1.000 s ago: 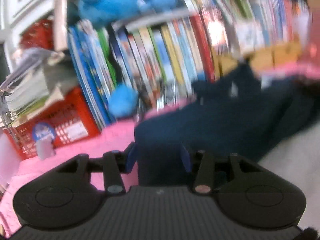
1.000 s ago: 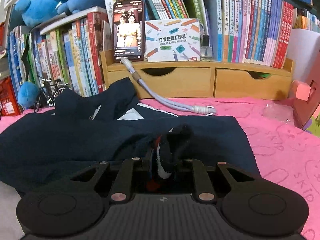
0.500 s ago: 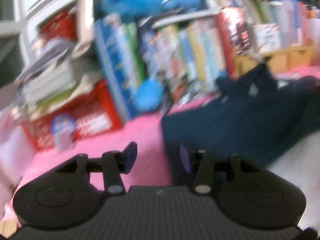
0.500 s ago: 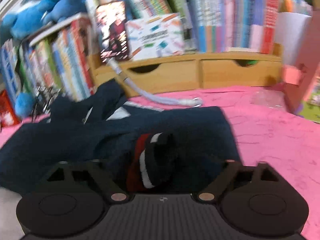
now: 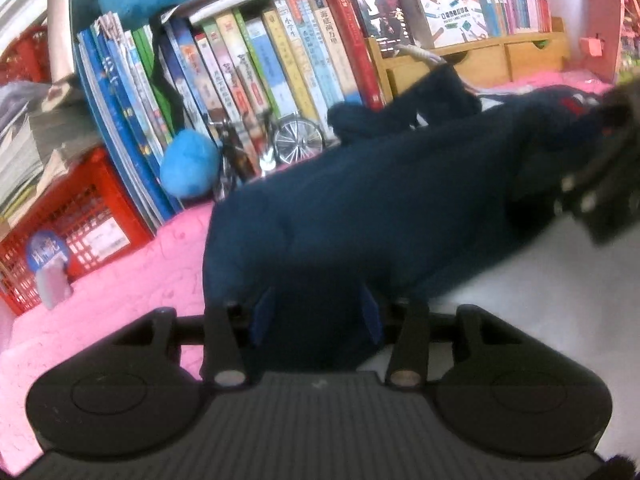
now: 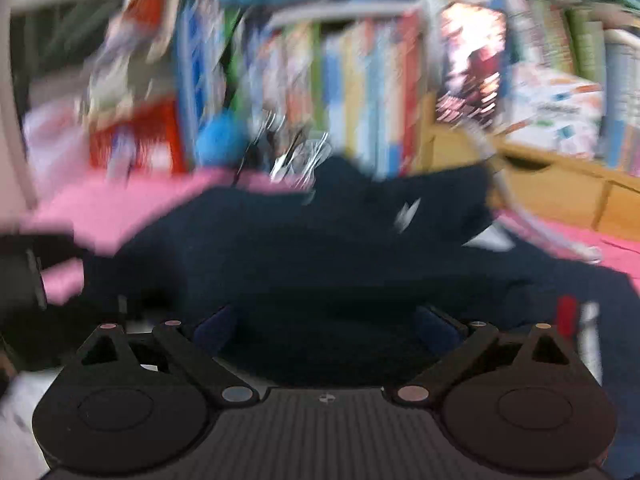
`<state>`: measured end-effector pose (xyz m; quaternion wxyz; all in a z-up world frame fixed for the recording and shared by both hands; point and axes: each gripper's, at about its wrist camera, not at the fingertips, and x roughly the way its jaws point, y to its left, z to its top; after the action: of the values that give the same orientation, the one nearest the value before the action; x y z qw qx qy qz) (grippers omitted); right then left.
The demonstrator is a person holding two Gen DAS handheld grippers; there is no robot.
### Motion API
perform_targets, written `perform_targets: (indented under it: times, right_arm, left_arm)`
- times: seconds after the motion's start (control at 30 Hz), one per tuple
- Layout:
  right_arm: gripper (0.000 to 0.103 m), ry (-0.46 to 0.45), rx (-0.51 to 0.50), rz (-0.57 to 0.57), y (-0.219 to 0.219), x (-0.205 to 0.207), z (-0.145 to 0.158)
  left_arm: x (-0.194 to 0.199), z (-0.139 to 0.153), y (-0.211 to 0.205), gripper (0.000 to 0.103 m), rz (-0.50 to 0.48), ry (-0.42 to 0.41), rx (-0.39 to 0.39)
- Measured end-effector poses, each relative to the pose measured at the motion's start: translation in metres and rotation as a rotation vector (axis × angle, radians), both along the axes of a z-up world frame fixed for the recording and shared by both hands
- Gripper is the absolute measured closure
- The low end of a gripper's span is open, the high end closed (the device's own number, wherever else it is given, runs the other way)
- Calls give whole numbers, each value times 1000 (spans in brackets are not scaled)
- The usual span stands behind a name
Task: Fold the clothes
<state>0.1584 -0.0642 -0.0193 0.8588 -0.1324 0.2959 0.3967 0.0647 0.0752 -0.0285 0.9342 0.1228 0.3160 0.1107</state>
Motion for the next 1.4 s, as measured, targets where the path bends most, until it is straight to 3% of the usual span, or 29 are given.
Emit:
perform_targets:
  times: [0.17, 0.23, 0.3, 0.37, 0.43, 0.5, 0.57, 0.73, 0.9, 1.0, 1.07, 1.13, 1.23, 1.33, 1.4]
  right_arm:
    - [6, 43, -11, -64, -37, 20, -6]
    - [31, 70, -3, -85, -60, 32, -5]
    - [39, 93, -10, -87, -77, 40, -1]
    - [39, 69, -42, -72, -79, 33, 11]
    - [30, -18, -65, -79, -77, 19, 27]
    - [30, -93, -40, -68, -68, 9, 41]
    - [30, -107, -18, -57, -51, 7, 46]
    - [30, -146, -66, -121, -11, 21, 22]
    - [28, -116, -106, -288, -35, 52, -8]
    - [10, -52, -24, -421, -67, 71, -9]
    - [4, 59, 40, -473, -85, 88, -15]
    - [0, 76, 56, -465, -89, 91, -17]
    - [0, 26, -46, -454, -72, 86, -21]
    - [0, 41, -34, -443, -73, 86, -22]
    - [0, 40, -37, -443, -72, 86, -22]
  left_arm:
    - [-1, 3, 7, 57, 1, -3, -49]
    - [-2, 3, 7, 57, -2, -3, -58]
    - [-2, 3, 6, 57, -4, -3, -56]
    - [-2, 3, 6, 57, -3, -3, -53]
    - [-1, 3, 6, 57, -3, -3, -58]
    - [-1, 4, 8, 57, -2, -4, -68]
    - [-1, 4, 9, 56, 0, -4, -74]
    - [-2, 4, 8, 55, 4, -5, -69]
    - [-2, 4, 11, 54, 8, -5, -85]
    - [-2, 5, 15, 50, 16, -5, -110]
    - [-1, 5, 17, 48, 32, -4, -117]
    - [-2, 5, 17, 47, 37, -5, -111]
    - [-3, 6, 15, 44, 49, -9, -95]
    - [-12, 15, 24, 44, 95, 3, -162]
    - [-20, 31, 32, 44, 140, -40, -187]
